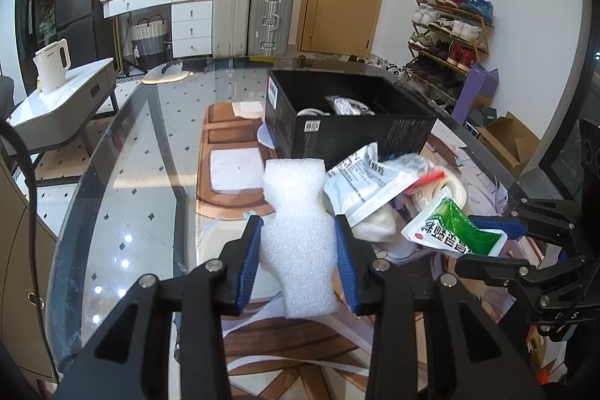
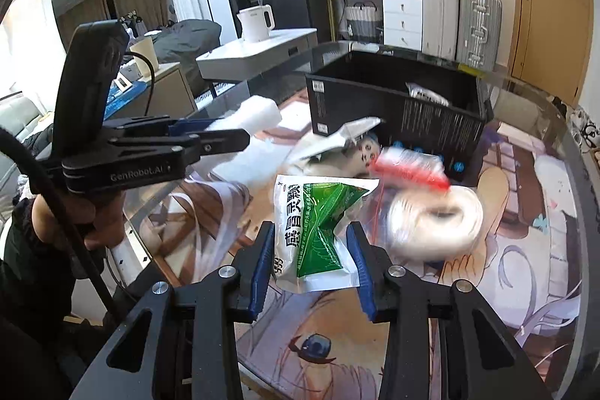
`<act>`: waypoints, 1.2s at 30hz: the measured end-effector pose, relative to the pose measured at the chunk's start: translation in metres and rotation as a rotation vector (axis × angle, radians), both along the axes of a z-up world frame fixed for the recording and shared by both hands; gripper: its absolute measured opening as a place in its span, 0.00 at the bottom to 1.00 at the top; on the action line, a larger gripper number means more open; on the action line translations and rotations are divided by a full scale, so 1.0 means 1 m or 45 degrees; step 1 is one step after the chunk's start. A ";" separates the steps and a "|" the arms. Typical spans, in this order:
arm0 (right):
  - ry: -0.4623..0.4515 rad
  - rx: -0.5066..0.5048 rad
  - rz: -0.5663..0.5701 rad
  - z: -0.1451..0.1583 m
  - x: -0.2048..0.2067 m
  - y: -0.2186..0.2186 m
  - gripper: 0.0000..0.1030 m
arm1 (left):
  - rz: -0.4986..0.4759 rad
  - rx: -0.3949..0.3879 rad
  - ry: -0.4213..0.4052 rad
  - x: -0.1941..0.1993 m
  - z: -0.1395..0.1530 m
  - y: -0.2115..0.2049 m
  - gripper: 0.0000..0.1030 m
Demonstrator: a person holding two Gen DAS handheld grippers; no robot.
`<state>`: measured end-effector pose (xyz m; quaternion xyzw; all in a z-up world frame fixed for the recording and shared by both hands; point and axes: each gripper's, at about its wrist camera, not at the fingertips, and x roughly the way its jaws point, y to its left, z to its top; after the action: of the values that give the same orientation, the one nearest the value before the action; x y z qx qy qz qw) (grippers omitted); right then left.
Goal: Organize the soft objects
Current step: 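Carry the foam block with the left tool while the right tool carries the green packet to the box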
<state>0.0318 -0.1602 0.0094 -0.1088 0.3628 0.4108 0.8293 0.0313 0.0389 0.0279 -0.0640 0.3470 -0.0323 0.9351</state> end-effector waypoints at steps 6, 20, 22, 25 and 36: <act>-0.045 0.030 -0.028 0.014 -0.001 -0.007 0.38 | -0.005 0.002 -0.032 -0.002 0.011 -0.003 0.35; -0.117 0.077 -0.101 0.041 0.024 -0.016 0.38 | -0.023 0.018 -0.108 0.012 0.036 -0.014 0.35; -0.121 0.079 -0.108 0.043 0.027 -0.017 0.38 | -0.037 0.025 -0.110 0.015 0.038 -0.017 0.35; -0.127 0.083 -0.121 0.046 0.034 -0.018 0.38 | -0.052 0.034 -0.114 0.023 0.042 -0.021 0.35; -0.120 0.089 -0.171 0.054 0.063 -0.016 0.38 | -0.077 0.029 -0.120 0.054 0.051 -0.026 0.35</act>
<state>0.0946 -0.1762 0.0631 -0.0744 0.3152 0.3609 0.8746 0.0855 0.0132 0.0786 -0.0415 0.3047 -0.0594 0.9497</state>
